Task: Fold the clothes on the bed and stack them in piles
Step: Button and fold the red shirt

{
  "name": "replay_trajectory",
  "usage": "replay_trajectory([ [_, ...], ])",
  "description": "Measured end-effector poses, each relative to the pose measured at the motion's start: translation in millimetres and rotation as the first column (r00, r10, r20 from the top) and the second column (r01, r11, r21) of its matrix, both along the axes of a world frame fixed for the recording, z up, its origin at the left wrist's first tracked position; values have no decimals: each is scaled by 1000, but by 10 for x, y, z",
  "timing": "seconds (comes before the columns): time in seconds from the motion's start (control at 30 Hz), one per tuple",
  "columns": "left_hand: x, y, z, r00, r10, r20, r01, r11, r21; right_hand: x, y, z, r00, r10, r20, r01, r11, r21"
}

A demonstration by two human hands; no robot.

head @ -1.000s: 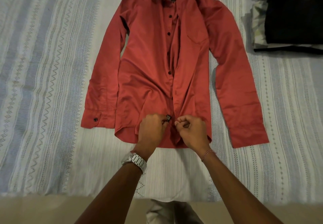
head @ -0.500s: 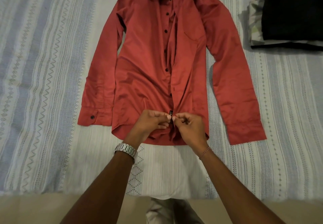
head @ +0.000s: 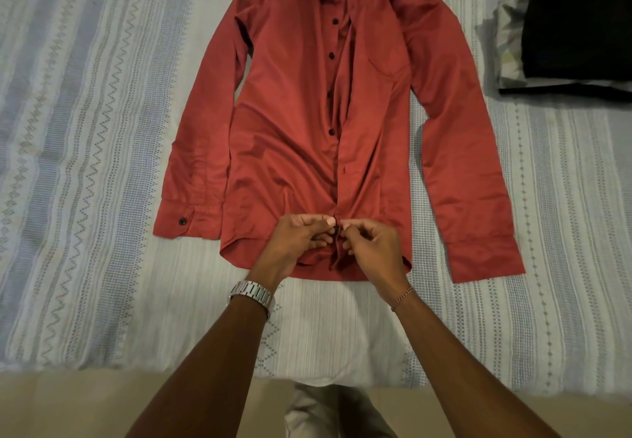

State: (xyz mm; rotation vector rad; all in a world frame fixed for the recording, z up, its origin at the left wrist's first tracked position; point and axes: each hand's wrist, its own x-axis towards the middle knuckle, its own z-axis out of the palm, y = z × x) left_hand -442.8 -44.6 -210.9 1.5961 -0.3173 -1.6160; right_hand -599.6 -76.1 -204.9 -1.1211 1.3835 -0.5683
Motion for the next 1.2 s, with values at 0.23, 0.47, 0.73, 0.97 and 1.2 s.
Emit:
replay_trajectory([
  [0.23, 53, 5, -65, 999, -34, -33, 34, 999, 0, -4, -91, -35, 994, 25, 109, -47, 977, 210],
  [0.47, 30, -4, -93, 999, 3, -38, -3, 1000, 5, 85, -78, -81, 998, 3, 67, -18, 975, 224],
  [0.73, -9, -48, -113, 1000, 10, 2, -10, 998, 61, 113, 21, -176, 998, -26, 58, 16, 986, 164],
  [0.97, 28, -55, -120, 997, -81, 7, 81, 994, 75, 13, -38, -145, 990, 6, 143, -42, 969, 245],
  [1.2, 45, -28, -97, 992, -124, 11, 123, 991, 49, -58, -181, -138, 970, 75, 231, -162, 907, 389],
])
